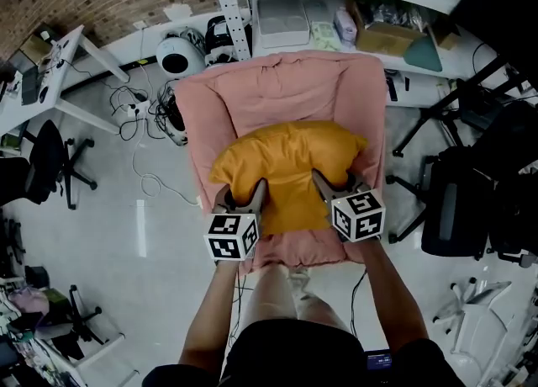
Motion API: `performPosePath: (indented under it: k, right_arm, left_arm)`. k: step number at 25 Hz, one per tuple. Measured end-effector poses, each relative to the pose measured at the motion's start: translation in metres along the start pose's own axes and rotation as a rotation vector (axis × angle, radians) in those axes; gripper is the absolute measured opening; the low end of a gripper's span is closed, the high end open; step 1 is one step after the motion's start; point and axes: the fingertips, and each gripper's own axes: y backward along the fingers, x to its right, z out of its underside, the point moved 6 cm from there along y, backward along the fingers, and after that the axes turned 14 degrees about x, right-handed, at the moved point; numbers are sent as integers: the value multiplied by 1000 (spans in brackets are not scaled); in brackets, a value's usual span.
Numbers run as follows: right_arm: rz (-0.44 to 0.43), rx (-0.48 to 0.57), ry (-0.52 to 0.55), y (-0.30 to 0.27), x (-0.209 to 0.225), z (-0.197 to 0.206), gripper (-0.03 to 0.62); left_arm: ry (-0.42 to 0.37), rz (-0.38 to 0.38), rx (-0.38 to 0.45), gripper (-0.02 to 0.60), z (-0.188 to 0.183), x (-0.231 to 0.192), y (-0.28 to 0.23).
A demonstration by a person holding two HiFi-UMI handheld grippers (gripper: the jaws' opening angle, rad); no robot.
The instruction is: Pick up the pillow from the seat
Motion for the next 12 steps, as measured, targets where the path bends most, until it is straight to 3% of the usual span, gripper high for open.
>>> performPosePath:
  k: [12]
  right_arm:
    - [-19,104,33,39,-15,-46,181]
  left_arm:
    - [-67,-7,95,164,-47,33,35]
